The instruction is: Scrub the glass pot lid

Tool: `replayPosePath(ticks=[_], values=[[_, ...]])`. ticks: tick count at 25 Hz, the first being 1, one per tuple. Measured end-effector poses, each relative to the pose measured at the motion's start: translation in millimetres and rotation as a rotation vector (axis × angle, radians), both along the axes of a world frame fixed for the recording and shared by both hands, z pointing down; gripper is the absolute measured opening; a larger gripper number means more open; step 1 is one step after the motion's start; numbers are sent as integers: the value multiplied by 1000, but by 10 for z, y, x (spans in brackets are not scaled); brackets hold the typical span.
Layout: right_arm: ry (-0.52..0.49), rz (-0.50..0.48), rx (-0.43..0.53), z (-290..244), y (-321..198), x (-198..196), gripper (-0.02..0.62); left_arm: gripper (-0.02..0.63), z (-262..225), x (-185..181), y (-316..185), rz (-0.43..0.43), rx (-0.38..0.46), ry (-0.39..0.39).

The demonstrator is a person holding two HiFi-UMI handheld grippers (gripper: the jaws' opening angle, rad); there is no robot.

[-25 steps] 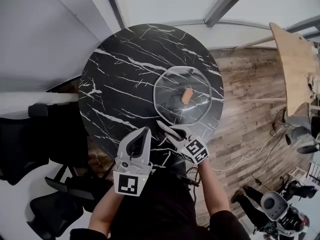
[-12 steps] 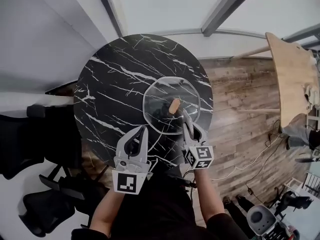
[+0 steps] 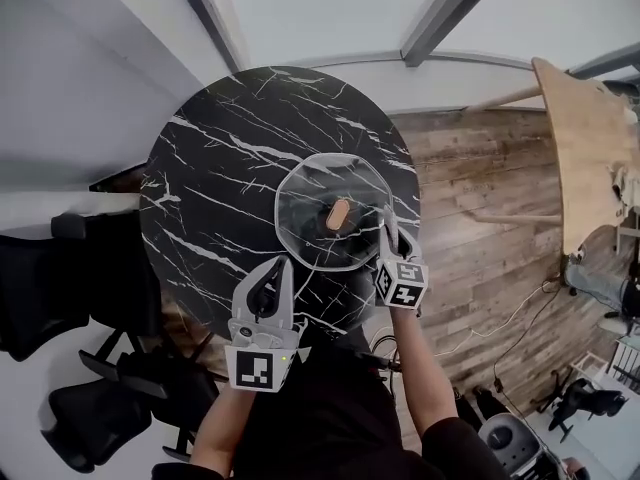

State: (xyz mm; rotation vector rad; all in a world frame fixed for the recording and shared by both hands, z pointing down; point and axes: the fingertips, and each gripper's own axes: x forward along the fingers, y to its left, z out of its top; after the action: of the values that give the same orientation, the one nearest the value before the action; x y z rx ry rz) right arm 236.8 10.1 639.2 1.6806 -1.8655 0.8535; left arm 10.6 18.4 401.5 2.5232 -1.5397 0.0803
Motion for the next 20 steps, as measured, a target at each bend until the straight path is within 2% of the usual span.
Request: replayPosePath(ticks=[5,13,20], values=[[-4,-2,-86,229,14,8,74,3,15,42,-100,-15,9,-7],[34,-96,-88,259,-265,-114,74,3,125,7,-199,-47,-22,-4],[24,-116,-111,316,-538,-140,74,3,182,-82,-304,-68,-41,11]])
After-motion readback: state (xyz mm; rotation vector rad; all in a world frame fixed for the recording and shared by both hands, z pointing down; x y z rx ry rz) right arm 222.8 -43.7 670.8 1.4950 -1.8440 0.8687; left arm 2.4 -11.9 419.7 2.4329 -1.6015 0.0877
